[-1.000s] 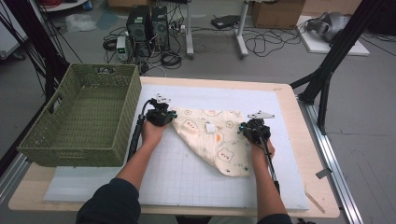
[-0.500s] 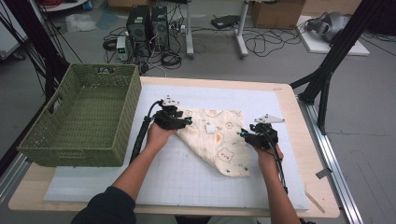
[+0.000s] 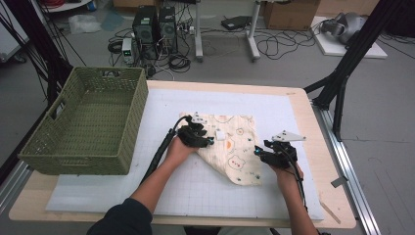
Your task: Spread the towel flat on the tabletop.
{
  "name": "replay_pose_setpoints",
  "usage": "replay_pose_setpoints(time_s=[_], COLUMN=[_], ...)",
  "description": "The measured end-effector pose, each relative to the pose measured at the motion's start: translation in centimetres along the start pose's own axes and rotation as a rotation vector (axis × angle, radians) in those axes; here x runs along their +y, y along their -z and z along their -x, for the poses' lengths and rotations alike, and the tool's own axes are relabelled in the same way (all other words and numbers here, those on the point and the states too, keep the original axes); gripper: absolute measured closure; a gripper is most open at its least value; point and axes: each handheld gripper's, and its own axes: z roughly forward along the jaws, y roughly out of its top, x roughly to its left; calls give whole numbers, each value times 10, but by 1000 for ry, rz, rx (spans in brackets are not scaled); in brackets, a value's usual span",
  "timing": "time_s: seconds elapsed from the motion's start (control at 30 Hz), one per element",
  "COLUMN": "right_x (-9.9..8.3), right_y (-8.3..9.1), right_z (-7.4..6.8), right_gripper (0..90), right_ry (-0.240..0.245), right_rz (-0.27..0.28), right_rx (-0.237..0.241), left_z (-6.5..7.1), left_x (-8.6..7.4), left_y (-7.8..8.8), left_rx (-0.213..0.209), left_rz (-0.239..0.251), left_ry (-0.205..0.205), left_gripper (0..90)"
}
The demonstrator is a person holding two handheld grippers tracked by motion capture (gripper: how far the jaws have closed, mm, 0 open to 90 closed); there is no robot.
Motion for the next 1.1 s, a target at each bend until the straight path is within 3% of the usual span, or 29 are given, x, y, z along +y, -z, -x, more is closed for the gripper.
replay_pose_setpoints(time_s=[0.07, 0.13, 0.27, 0.33, 0.5, 0.73, 0.8, 0.9, 0.97, 1.03, 1.1], right_x=[0, 0, 0, 0, -1, -4, -5, -6, -6, -7, -7], right_y=[-1, -1, 1, 2, 0, -16, -20, -20, -19, -18, -18], right_z=[-1, -2, -2, -1, -4, -16, -19, -18, -17, -17, -20], right_gripper=[520, 520, 520, 520, 519, 506, 519, 587, 689, 825, 855], right_ry=[8, 13, 4, 6, 10, 26, 53, 53, 52, 76, 97], right_rz=[1, -4, 0, 2, -14, -69, -101, -102, -102, -100, -102], right_rx=[2, 0, 0, -2, 2, 43, 26, 30, 29, 49, 37], left_z=[0, 1, 2, 3, 1, -4, -1, 1, 1, 1, -1], left_x=[0, 0, 2, 2, -8, -17, -17, -20, -26, -33, -40], left_y=[2, 4, 16, 28, 47, 58, 60, 69, 76, 83, 92], left_rx=[-19, -17, -34, -44, -63, -57, -71, -80, -77, -73, -70], left_rz=[-4, -12, -4, 53, 85, 101, 106, 117, 127, 128, 130], left_ry=[-20, -40, -36, -35, -10, 7, -1, -17, -22, -19, -24], left_gripper=[832, 868, 871, 871, 866, 859, 868, 870, 870, 870, 870])
